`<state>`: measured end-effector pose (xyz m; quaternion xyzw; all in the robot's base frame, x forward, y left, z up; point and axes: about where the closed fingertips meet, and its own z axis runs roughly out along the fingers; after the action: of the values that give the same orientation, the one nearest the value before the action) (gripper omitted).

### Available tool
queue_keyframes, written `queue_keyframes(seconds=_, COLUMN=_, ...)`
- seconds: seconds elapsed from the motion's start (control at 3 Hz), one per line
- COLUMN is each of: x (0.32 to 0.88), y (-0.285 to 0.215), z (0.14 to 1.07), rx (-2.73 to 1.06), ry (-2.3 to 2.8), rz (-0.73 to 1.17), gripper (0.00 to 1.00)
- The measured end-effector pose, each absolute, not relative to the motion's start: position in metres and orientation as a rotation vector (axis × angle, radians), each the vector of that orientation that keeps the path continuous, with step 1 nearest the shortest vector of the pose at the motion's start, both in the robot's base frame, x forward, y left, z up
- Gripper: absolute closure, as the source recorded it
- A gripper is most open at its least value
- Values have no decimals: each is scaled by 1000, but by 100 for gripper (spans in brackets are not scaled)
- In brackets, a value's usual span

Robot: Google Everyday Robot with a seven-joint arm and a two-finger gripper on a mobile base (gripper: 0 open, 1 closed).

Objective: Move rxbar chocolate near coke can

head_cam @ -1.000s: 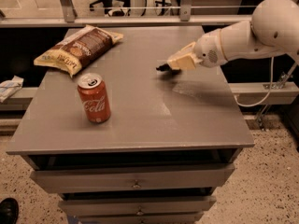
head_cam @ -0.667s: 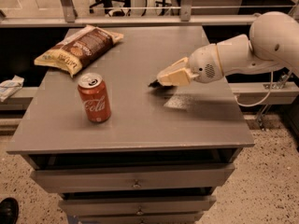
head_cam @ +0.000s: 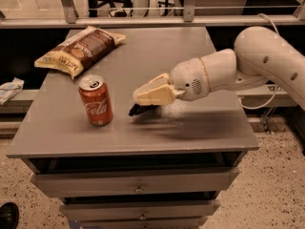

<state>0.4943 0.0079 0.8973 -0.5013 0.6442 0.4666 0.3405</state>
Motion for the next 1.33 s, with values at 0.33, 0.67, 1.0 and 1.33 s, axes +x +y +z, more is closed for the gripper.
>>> queue_keyframes(seconds=0.33, x=476, y=29, z=899, rx=-1331, ry=1638, rz=1296, gripper=100)
queue_keyframes(seconds=0.67, x=463, y=46, z=891, rx=-1353, ry=1632, rz=1349, gripper=100)
queue_keyframes(seconds=1.0, x=454, y=61, z=877, rx=-1361, ry=1652, rz=1381, gripper=100)
queue_keyframes(seconds=1.33, x=451, y=68, z=867, rx=-1354, ry=1675, rz=1390, gripper=100)
